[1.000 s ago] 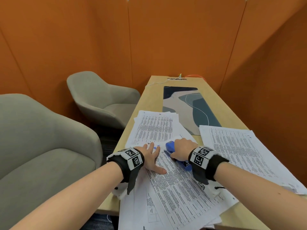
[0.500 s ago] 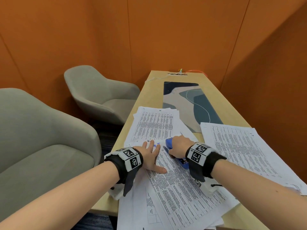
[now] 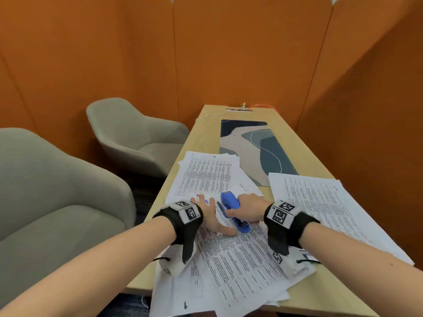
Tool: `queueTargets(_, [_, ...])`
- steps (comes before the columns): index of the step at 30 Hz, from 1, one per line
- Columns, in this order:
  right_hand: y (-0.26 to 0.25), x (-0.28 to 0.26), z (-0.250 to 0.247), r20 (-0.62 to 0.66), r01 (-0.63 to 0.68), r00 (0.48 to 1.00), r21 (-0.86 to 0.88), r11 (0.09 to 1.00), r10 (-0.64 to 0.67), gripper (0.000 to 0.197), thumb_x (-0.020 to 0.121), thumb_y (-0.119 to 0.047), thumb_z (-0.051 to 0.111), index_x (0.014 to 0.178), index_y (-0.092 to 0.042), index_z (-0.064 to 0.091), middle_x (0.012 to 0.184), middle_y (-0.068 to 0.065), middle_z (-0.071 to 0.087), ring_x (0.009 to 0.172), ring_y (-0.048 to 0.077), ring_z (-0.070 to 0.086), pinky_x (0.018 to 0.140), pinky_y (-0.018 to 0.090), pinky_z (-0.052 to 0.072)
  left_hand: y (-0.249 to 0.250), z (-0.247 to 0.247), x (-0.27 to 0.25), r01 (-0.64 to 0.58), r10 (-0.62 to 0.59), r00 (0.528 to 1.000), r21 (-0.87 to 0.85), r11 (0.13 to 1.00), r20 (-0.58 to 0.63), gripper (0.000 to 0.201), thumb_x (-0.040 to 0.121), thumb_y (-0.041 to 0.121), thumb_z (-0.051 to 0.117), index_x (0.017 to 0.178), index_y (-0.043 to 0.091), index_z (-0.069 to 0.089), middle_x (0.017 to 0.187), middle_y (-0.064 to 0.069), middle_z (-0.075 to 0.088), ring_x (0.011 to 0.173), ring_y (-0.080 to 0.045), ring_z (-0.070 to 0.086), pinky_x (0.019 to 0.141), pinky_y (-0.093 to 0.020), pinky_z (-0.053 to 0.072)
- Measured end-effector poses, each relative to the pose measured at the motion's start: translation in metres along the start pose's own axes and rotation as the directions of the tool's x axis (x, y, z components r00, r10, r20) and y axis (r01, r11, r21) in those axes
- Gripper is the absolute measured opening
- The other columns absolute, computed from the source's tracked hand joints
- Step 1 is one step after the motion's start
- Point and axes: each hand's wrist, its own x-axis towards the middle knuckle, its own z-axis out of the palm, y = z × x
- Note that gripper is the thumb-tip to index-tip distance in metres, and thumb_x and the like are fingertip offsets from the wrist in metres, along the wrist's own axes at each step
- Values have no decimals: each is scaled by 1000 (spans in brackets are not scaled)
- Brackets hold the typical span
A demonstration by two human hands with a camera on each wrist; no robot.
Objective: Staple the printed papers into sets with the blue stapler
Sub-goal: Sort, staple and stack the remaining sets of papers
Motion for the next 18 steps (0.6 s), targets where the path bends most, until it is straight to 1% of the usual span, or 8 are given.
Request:
queueTargets(2, [1,1,3,-16,12,1000,28,1000,-12,36,95,-47,45,101,-12,48,102,10,60,83,21,50,55,23,33,2,9,4,18,-19,999,-34,999,-40,131,62,90,46,151,18,-18,157,-15,-23,145,-41,-15,116,-52,0])
queueTargets(3, [2,1,6,-21,17,1000,56,998,-16,38,96,-46,43,109,-11,48,111,12,60,87,23,51,60,25,35,1,12,6,15,-17,999,-46,999,-51,132,61,91,46,151,18,-18,157,-13,-23,144,-40,-17,116,-52,-2])
queueTargets(4, [3,3,9,-26,16,1000,89,996,-14,45,97,-45,41,121,-8,45,121,14,59,94,25,54,68,27,38,0,15,7,8,-12,998,-57,998,-58,133,60,91,46,150,19,-18,157,-12,-24,144,-39,-18,115,-53,-3])
queueTargets(6, [4,8,16,-36,3,999,129,992,2,54,99,-43,37,134,-2,36,131,17,54,112,29,55,82,31,38,-2,17,10,4,-8,998,-64,998,-66,134,57,94,45,150,21,-18,158,-6,-25,144,-37,-19,114,-56,-3])
queueTargets(7, [5,11,19,-45,1,999,136,991,6,54,100,-42,35,135,-1,35,132,18,53,116,31,54,84,32,37,-3,17,11,4,-8,998,-63,998,-66,134,55,95,43,150,22,-18,158,-4,-25,145,-36,-19,113,-58,-2])
queueTargets(11, [6,21,26,-87,-4,996,129,992,15,46,100,-39,33,128,-2,38,128,19,55,115,33,54,79,32,35,-4,16,14,8,-10,998,-50,999,-58,135,54,96,42,150,23,-18,158,-3,-24,145,-35,-17,115,-60,1])
queueTargets(14, [6,24,28,-107,-24,994,97,995,35,45,100,-39,33,127,-3,39,128,19,54,115,34,53,87,35,39,-3,16,15,9,-11,999,-42,999,-48,136,53,96,41,149,23,-20,157,-3,-26,145,-35,-17,115,-61,3])
queueTargets(18, [2,29,27,-113,-30,993,76,997,39,44,100,-38,34,127,-3,39,128,19,54,116,34,53,88,35,40,-4,14,17,4,-6,999,-40,999,-34,137,53,96,41,149,21,-20,157,-5,-26,145,-36,-18,114,-62,3])
